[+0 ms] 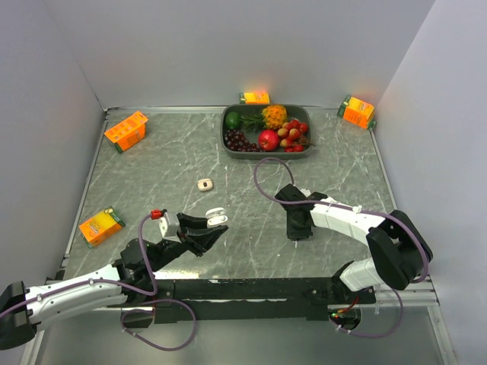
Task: Insert the wireless bluetooth earbuds into the charging case
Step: Pick up the earbud from the center of the board.
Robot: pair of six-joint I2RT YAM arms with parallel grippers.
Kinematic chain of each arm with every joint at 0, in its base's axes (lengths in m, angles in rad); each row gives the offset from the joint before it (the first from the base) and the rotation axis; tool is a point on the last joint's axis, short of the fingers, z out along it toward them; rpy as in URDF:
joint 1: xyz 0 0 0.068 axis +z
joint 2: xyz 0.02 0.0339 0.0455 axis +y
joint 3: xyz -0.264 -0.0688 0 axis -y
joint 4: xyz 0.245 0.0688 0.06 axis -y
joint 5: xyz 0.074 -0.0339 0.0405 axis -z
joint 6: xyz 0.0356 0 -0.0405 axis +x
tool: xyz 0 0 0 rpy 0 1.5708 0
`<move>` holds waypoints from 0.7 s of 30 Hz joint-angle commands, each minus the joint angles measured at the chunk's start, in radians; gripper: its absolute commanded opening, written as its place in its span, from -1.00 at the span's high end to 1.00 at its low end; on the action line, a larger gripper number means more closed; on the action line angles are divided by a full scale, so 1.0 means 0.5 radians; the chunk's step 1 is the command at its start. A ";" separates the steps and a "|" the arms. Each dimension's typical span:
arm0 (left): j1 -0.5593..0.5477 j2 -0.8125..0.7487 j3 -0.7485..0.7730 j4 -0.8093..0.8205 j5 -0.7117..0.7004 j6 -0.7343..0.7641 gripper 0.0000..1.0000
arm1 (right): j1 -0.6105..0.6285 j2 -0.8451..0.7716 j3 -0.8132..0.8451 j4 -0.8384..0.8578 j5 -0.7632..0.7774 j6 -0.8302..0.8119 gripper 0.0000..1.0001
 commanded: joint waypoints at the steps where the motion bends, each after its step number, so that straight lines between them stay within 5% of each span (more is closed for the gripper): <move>1: -0.010 0.001 -0.005 0.077 -0.006 -0.034 0.98 | -0.024 0.023 -0.027 0.082 0.097 -0.005 0.47; 8: -0.010 0.007 -0.008 0.077 -0.006 -0.037 0.98 | -0.021 -0.026 -0.027 0.052 0.064 0.020 0.07; 21: -0.020 0.022 -0.008 0.092 -0.006 -0.046 0.98 | 0.016 -0.060 -0.098 0.058 0.005 0.081 0.10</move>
